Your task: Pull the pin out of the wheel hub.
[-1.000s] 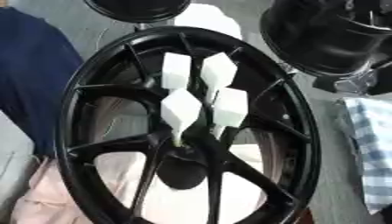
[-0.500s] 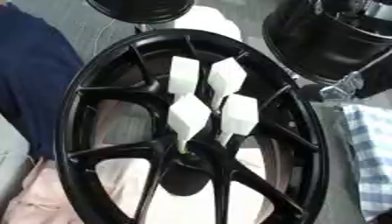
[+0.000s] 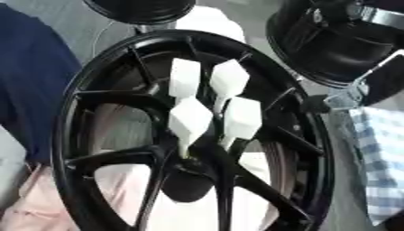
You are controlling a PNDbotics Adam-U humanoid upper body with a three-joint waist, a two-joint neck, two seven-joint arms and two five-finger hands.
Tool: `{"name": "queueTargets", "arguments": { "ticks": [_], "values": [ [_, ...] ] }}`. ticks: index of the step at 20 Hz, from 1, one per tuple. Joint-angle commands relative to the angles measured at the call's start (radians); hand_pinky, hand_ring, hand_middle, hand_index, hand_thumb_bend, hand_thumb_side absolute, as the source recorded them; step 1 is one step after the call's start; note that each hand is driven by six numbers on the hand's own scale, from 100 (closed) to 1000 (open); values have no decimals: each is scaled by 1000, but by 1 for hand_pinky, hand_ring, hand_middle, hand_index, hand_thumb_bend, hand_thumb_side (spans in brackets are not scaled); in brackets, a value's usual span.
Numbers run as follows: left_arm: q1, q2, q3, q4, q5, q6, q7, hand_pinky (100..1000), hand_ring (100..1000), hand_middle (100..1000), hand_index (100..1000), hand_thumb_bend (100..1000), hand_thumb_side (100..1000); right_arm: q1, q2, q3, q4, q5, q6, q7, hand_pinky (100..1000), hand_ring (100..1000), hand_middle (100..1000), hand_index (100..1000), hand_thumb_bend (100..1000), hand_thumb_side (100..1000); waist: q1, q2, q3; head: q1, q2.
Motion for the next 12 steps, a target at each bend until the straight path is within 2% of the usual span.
{"name": "queueTargets", "arguments": {
  "ticks": [1, 6, 11, 12],
  "values": [
    [7, 21, 3, -12, -1, 1, 2, 542, 572, 472, 665, 100, 872, -10, 2, 3, -11, -59, 52, -50, 717, 738, 599, 746, 581, 334, 16, -41, -13, 1, 4],
    [29, 26, 8, -6, -1, -1, 7, 542, 573, 472, 665, 100, 872, -71, 87, 21, -11, -132, 130, -128, 714, 738, 599, 744, 577, 324, 22, -60, -38, 22, 21],
    [31, 28, 9, -5, -1, -2, 8, 542, 573, 472, 665, 100, 872, -113, 109, 51, -11, -160, 210, -182, 714, 738, 599, 744, 577, 324, 22, -63, -40, 24, 23],
    [32, 28, 9, -5, -1, -2, 8, 541, 573, 472, 665, 100, 872, -122, 113, 52, -11, -162, 227, -183, 718, 746, 607, 747, 549, 315, 22, -64, -41, 25, 27]
  ]
}}
